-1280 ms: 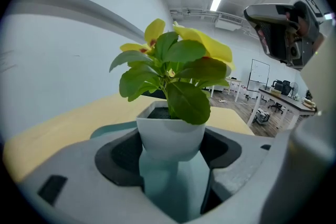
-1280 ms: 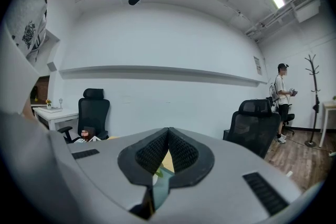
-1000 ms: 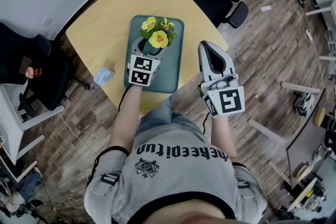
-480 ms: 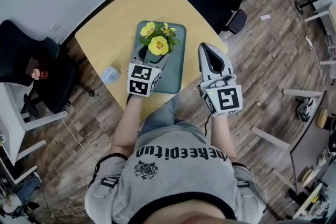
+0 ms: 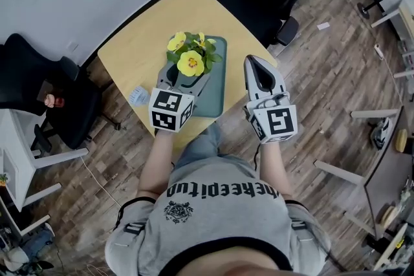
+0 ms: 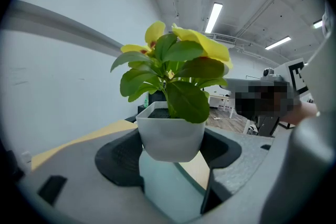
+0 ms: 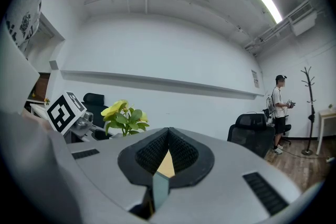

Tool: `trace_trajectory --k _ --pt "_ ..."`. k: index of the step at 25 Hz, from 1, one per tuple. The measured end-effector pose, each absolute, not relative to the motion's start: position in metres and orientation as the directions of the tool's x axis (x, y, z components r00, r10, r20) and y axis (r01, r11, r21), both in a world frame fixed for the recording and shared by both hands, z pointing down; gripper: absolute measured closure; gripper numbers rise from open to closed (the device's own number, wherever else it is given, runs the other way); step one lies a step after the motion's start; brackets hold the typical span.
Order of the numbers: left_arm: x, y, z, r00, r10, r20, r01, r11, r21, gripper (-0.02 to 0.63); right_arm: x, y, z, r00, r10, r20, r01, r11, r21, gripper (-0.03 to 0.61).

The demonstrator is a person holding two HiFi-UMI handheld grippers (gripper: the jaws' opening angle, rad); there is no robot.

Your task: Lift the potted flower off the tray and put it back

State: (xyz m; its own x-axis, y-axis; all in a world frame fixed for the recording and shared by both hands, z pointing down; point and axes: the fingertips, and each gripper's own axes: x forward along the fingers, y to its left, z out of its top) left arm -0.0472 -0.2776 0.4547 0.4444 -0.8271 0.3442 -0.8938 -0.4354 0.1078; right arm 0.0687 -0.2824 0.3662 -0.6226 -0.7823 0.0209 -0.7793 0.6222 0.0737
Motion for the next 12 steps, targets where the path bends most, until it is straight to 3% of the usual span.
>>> trace_trajectory --k 12 --pt "-0.045 -0.242 0.403 0.432 -0.861 0.269 -0.899 -0.435 0.05 0.275 0.086 -0.249 0.341 -0.589 -0.807 -0.041 -0.807 0.584 0.089 0.575"
